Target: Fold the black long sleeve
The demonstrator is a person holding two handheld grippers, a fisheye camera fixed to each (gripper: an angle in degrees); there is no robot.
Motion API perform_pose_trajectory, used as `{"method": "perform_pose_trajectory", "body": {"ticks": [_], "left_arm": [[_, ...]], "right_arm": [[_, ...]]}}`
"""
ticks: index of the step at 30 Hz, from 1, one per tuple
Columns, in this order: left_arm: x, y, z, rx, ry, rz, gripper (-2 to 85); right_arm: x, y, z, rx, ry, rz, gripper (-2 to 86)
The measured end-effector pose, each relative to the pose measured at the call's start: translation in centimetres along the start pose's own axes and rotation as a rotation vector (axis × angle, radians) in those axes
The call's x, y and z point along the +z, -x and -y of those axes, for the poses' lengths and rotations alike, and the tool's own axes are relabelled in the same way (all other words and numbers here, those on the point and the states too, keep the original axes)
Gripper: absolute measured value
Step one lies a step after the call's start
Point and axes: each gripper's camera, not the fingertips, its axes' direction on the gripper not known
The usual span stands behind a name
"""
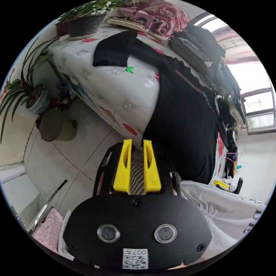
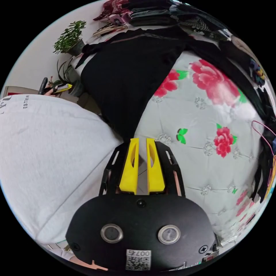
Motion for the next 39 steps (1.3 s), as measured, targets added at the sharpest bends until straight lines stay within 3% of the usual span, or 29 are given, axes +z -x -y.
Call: {"method": "perform_pose_trajectory", "body": {"ticks": [3, 10, 13, 17, 20, 24, 27, 29, 33, 39], "left_arm": [[-1.8, 3.3, 3.4, -0.087, -0.055, -0.041, 10.0], [-5.6, 4.6, 14.9, 0.012, -0.225, 0.139, 12.3], [-4.8, 4.8, 19.3, 0.073, -0.229, 0.278, 12.9], [-1.1, 6.3, 23.7, 0.134, -0.095, 0.402, 11.8], [-2.0, 8.1, 24.6, 0.142, -0.154, 0.358, 2.3], [-4.7, 10.9, 25.5, 0.112, -0.167, 0.252, 0.6], [-13.4, 12.0, 24.1, 0.114, -0.406, 0.008, 0.1], [-22.7, 11.3, 21.9, 0.188, -0.657, -0.129, -0.1], [-32.4, 10.3, 19.6, 0.297, -0.957, -0.073, -0.2], [-33.0, 17.0, 21.4, -0.058, -0.976, -0.174, -0.3]], "right_arm": [[-1.4, 0.7, 2.0, 0.089, -0.066, -0.079, 1.4], [-0.7, 6.6, 11.2, 0.136, -0.177, 0.104, 1.4], [0.3, 9.4, 14.5, 0.152, -0.192, 0.136, 1.7], [1.1, 13.2, 17.8, 0.12, -0.147, 0.109, 2.1], [1.3, 14.9, 18.4, 0.134, -0.138, 0.057, 2.0], [1.3, 15.4, 17.9, 0.21, -0.149, 0.053, 1.5], [1.0, 15.3, 17.1, 0.289, -0.176, 0.057, 0.8], [0.5, 15.2, 16.5, 0.341, -0.206, 0.065, 0.4], [0.0, 15.3, 16.4, 0.349, -0.247, 0.082, 0.2], [-0.3, 15.7, 16.6, 0.303, -0.298, 0.099, 0.3]]}}
